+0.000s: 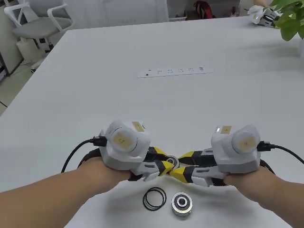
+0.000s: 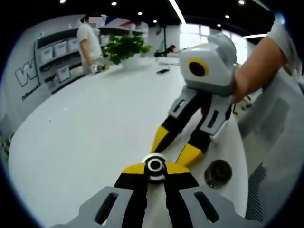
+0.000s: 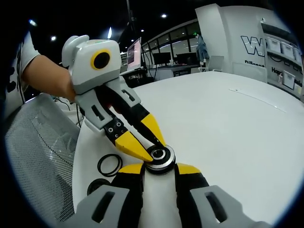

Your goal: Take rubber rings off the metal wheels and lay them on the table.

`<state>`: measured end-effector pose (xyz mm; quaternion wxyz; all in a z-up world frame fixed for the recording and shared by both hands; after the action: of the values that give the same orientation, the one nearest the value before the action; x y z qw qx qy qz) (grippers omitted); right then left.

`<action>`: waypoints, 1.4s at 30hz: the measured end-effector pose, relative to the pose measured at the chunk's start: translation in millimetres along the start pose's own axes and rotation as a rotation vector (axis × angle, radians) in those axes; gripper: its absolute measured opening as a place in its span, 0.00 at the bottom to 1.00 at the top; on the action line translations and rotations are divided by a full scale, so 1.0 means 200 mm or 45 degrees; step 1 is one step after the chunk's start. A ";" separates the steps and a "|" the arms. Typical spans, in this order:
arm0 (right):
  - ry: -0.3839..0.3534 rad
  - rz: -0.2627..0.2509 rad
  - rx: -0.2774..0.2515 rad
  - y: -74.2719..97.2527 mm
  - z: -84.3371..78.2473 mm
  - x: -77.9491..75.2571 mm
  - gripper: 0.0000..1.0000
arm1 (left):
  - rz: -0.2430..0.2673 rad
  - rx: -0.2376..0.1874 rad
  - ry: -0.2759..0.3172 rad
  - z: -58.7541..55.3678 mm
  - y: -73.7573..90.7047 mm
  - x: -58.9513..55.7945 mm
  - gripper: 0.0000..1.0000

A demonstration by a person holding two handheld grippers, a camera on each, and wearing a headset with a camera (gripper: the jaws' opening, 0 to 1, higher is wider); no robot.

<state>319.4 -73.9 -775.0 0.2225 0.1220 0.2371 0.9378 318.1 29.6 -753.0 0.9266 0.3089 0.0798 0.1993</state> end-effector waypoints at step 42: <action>-0.265 -0.037 -0.012 0.07 -0.02 -0.07 0.00 | 0.025 -0.002 0.017 0.00 -0.01 0.00 0.12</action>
<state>326.0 -92.8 -773.8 0.2600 0.2143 0.2100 0.9178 317.8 28.2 -753.9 0.9242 0.3078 0.0827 0.2103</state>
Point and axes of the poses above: the centre of the closed fingertips' face, and the gripper's own axes: y roughly backward along the fingers, x roughly to its left, z roughly out of its top, the point moved 7 cm from there along y, roughly backward along the fingers, and after that the axes turned 4 degrees about -z, right-handed, at the moved point
